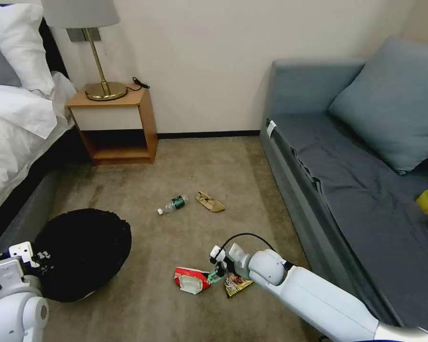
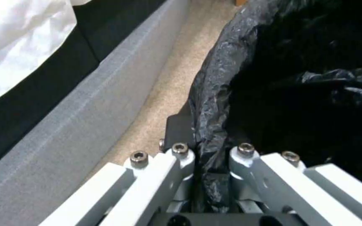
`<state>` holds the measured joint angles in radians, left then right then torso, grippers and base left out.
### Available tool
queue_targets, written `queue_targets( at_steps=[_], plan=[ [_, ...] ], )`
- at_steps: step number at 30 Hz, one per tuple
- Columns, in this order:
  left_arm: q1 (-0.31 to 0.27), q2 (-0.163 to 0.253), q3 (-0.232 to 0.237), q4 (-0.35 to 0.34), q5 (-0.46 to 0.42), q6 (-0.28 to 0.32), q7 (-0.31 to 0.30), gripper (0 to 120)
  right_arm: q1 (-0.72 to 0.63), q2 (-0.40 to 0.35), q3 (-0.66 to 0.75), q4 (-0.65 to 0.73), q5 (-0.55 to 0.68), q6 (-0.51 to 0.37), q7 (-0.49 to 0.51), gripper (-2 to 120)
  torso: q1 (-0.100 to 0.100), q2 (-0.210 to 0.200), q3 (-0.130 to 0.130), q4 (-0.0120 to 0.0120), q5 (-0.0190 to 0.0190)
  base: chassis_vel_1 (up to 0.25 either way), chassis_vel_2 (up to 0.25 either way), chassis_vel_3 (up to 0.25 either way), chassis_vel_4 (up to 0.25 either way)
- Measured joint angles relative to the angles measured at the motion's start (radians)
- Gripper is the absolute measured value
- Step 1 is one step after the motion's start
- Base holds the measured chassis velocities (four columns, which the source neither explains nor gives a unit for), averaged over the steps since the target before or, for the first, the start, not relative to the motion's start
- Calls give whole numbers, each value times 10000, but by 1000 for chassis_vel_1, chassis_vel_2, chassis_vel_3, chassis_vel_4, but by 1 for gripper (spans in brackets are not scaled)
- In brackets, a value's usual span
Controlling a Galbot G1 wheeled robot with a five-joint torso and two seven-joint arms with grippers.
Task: Pick up the trash bin, then pick up the garbage on the floor and place it into the trash bin.
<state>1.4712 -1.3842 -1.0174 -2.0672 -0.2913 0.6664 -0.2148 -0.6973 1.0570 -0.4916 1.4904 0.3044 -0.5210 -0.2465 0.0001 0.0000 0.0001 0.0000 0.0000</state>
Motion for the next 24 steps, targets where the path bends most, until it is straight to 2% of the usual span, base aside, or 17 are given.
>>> queue_targets(
  at_steps=[3, 8, 11, 13, 24],
  plan=[
    [41, -200, -43, -92, 68, -29, -2, 4, 23, 205, -345, -319, -255, 113, -132, 100, 0, 0, 0, -1, 2, 0, 0, 0, 0],
    [93, -244, -126, -49, 101, -73, 21, 4, -73, 615, -588, -620, -543, 275, -250, 100, -1, 0, 0, -2, 2, 0, 0, 0, 0],
    [125, -175, -198, 92, 98, -128, 65, 4, -52, 1507, -740, -1238, -848, 462, -302, 100, -1, 0, -1, 2, 0, 0, 0, 0, 0],
    [124, -125, -204, 105, 80, -133, 66, 4, -38, 1676, -752, -1412, -939, 466, -303, 100, -1, 0, -1, 2, -1, 0, 0, 0, 0],
    [72, 28, -137, 219, 7, -163, 110, 4, -307, 2008, -511, -2421, -1635, 687, -330, 100, -1, 0, -1, 0, -1, 0, 0, 0, 0]
  ],
)
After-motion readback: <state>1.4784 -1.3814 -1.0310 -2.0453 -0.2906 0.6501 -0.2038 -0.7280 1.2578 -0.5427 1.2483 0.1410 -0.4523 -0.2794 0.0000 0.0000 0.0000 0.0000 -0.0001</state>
